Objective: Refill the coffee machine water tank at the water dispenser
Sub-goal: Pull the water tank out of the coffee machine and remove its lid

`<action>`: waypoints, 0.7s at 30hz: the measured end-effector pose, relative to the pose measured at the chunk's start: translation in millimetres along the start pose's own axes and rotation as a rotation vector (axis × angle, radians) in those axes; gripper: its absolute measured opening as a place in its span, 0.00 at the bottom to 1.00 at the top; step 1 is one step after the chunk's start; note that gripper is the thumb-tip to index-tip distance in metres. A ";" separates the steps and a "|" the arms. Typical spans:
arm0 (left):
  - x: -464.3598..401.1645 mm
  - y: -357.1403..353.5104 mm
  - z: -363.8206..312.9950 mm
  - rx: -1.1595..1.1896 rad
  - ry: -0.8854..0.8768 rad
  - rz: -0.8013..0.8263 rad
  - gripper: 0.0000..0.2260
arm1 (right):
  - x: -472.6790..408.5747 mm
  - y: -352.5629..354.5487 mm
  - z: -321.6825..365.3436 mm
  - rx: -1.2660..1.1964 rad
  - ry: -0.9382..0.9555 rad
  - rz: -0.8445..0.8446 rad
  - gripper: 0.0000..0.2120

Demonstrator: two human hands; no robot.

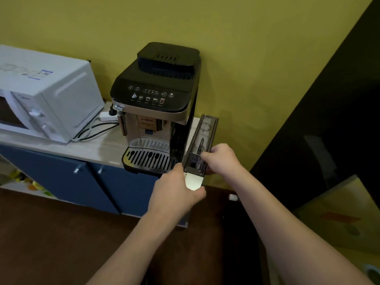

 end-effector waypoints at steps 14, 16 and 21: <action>-133.1 -48.6 -67.3 0.024 0.029 -0.133 0.30 | -146.5 33.4 -24.5 -0.065 0.020 -0.005 0.09; -148.6 -59.4 -63.9 0.005 0.052 -0.118 0.29 | -161.8 24.6 -36.7 -0.095 -0.009 0.022 0.06; -165.8 -75.2 -49.5 -0.015 0.082 -0.090 0.29 | -179.3 3.4 -62.2 -0.152 -0.069 0.044 0.08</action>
Point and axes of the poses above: each hand's wrist, its own x-axis away from the middle knuckle, its own y-axis out of the back of the hand, z = x × y, the point moved 3 cm from there along -x, towards the middle knuckle, and after that the axes turned 15 degrees about y, right-handed, at the moved point
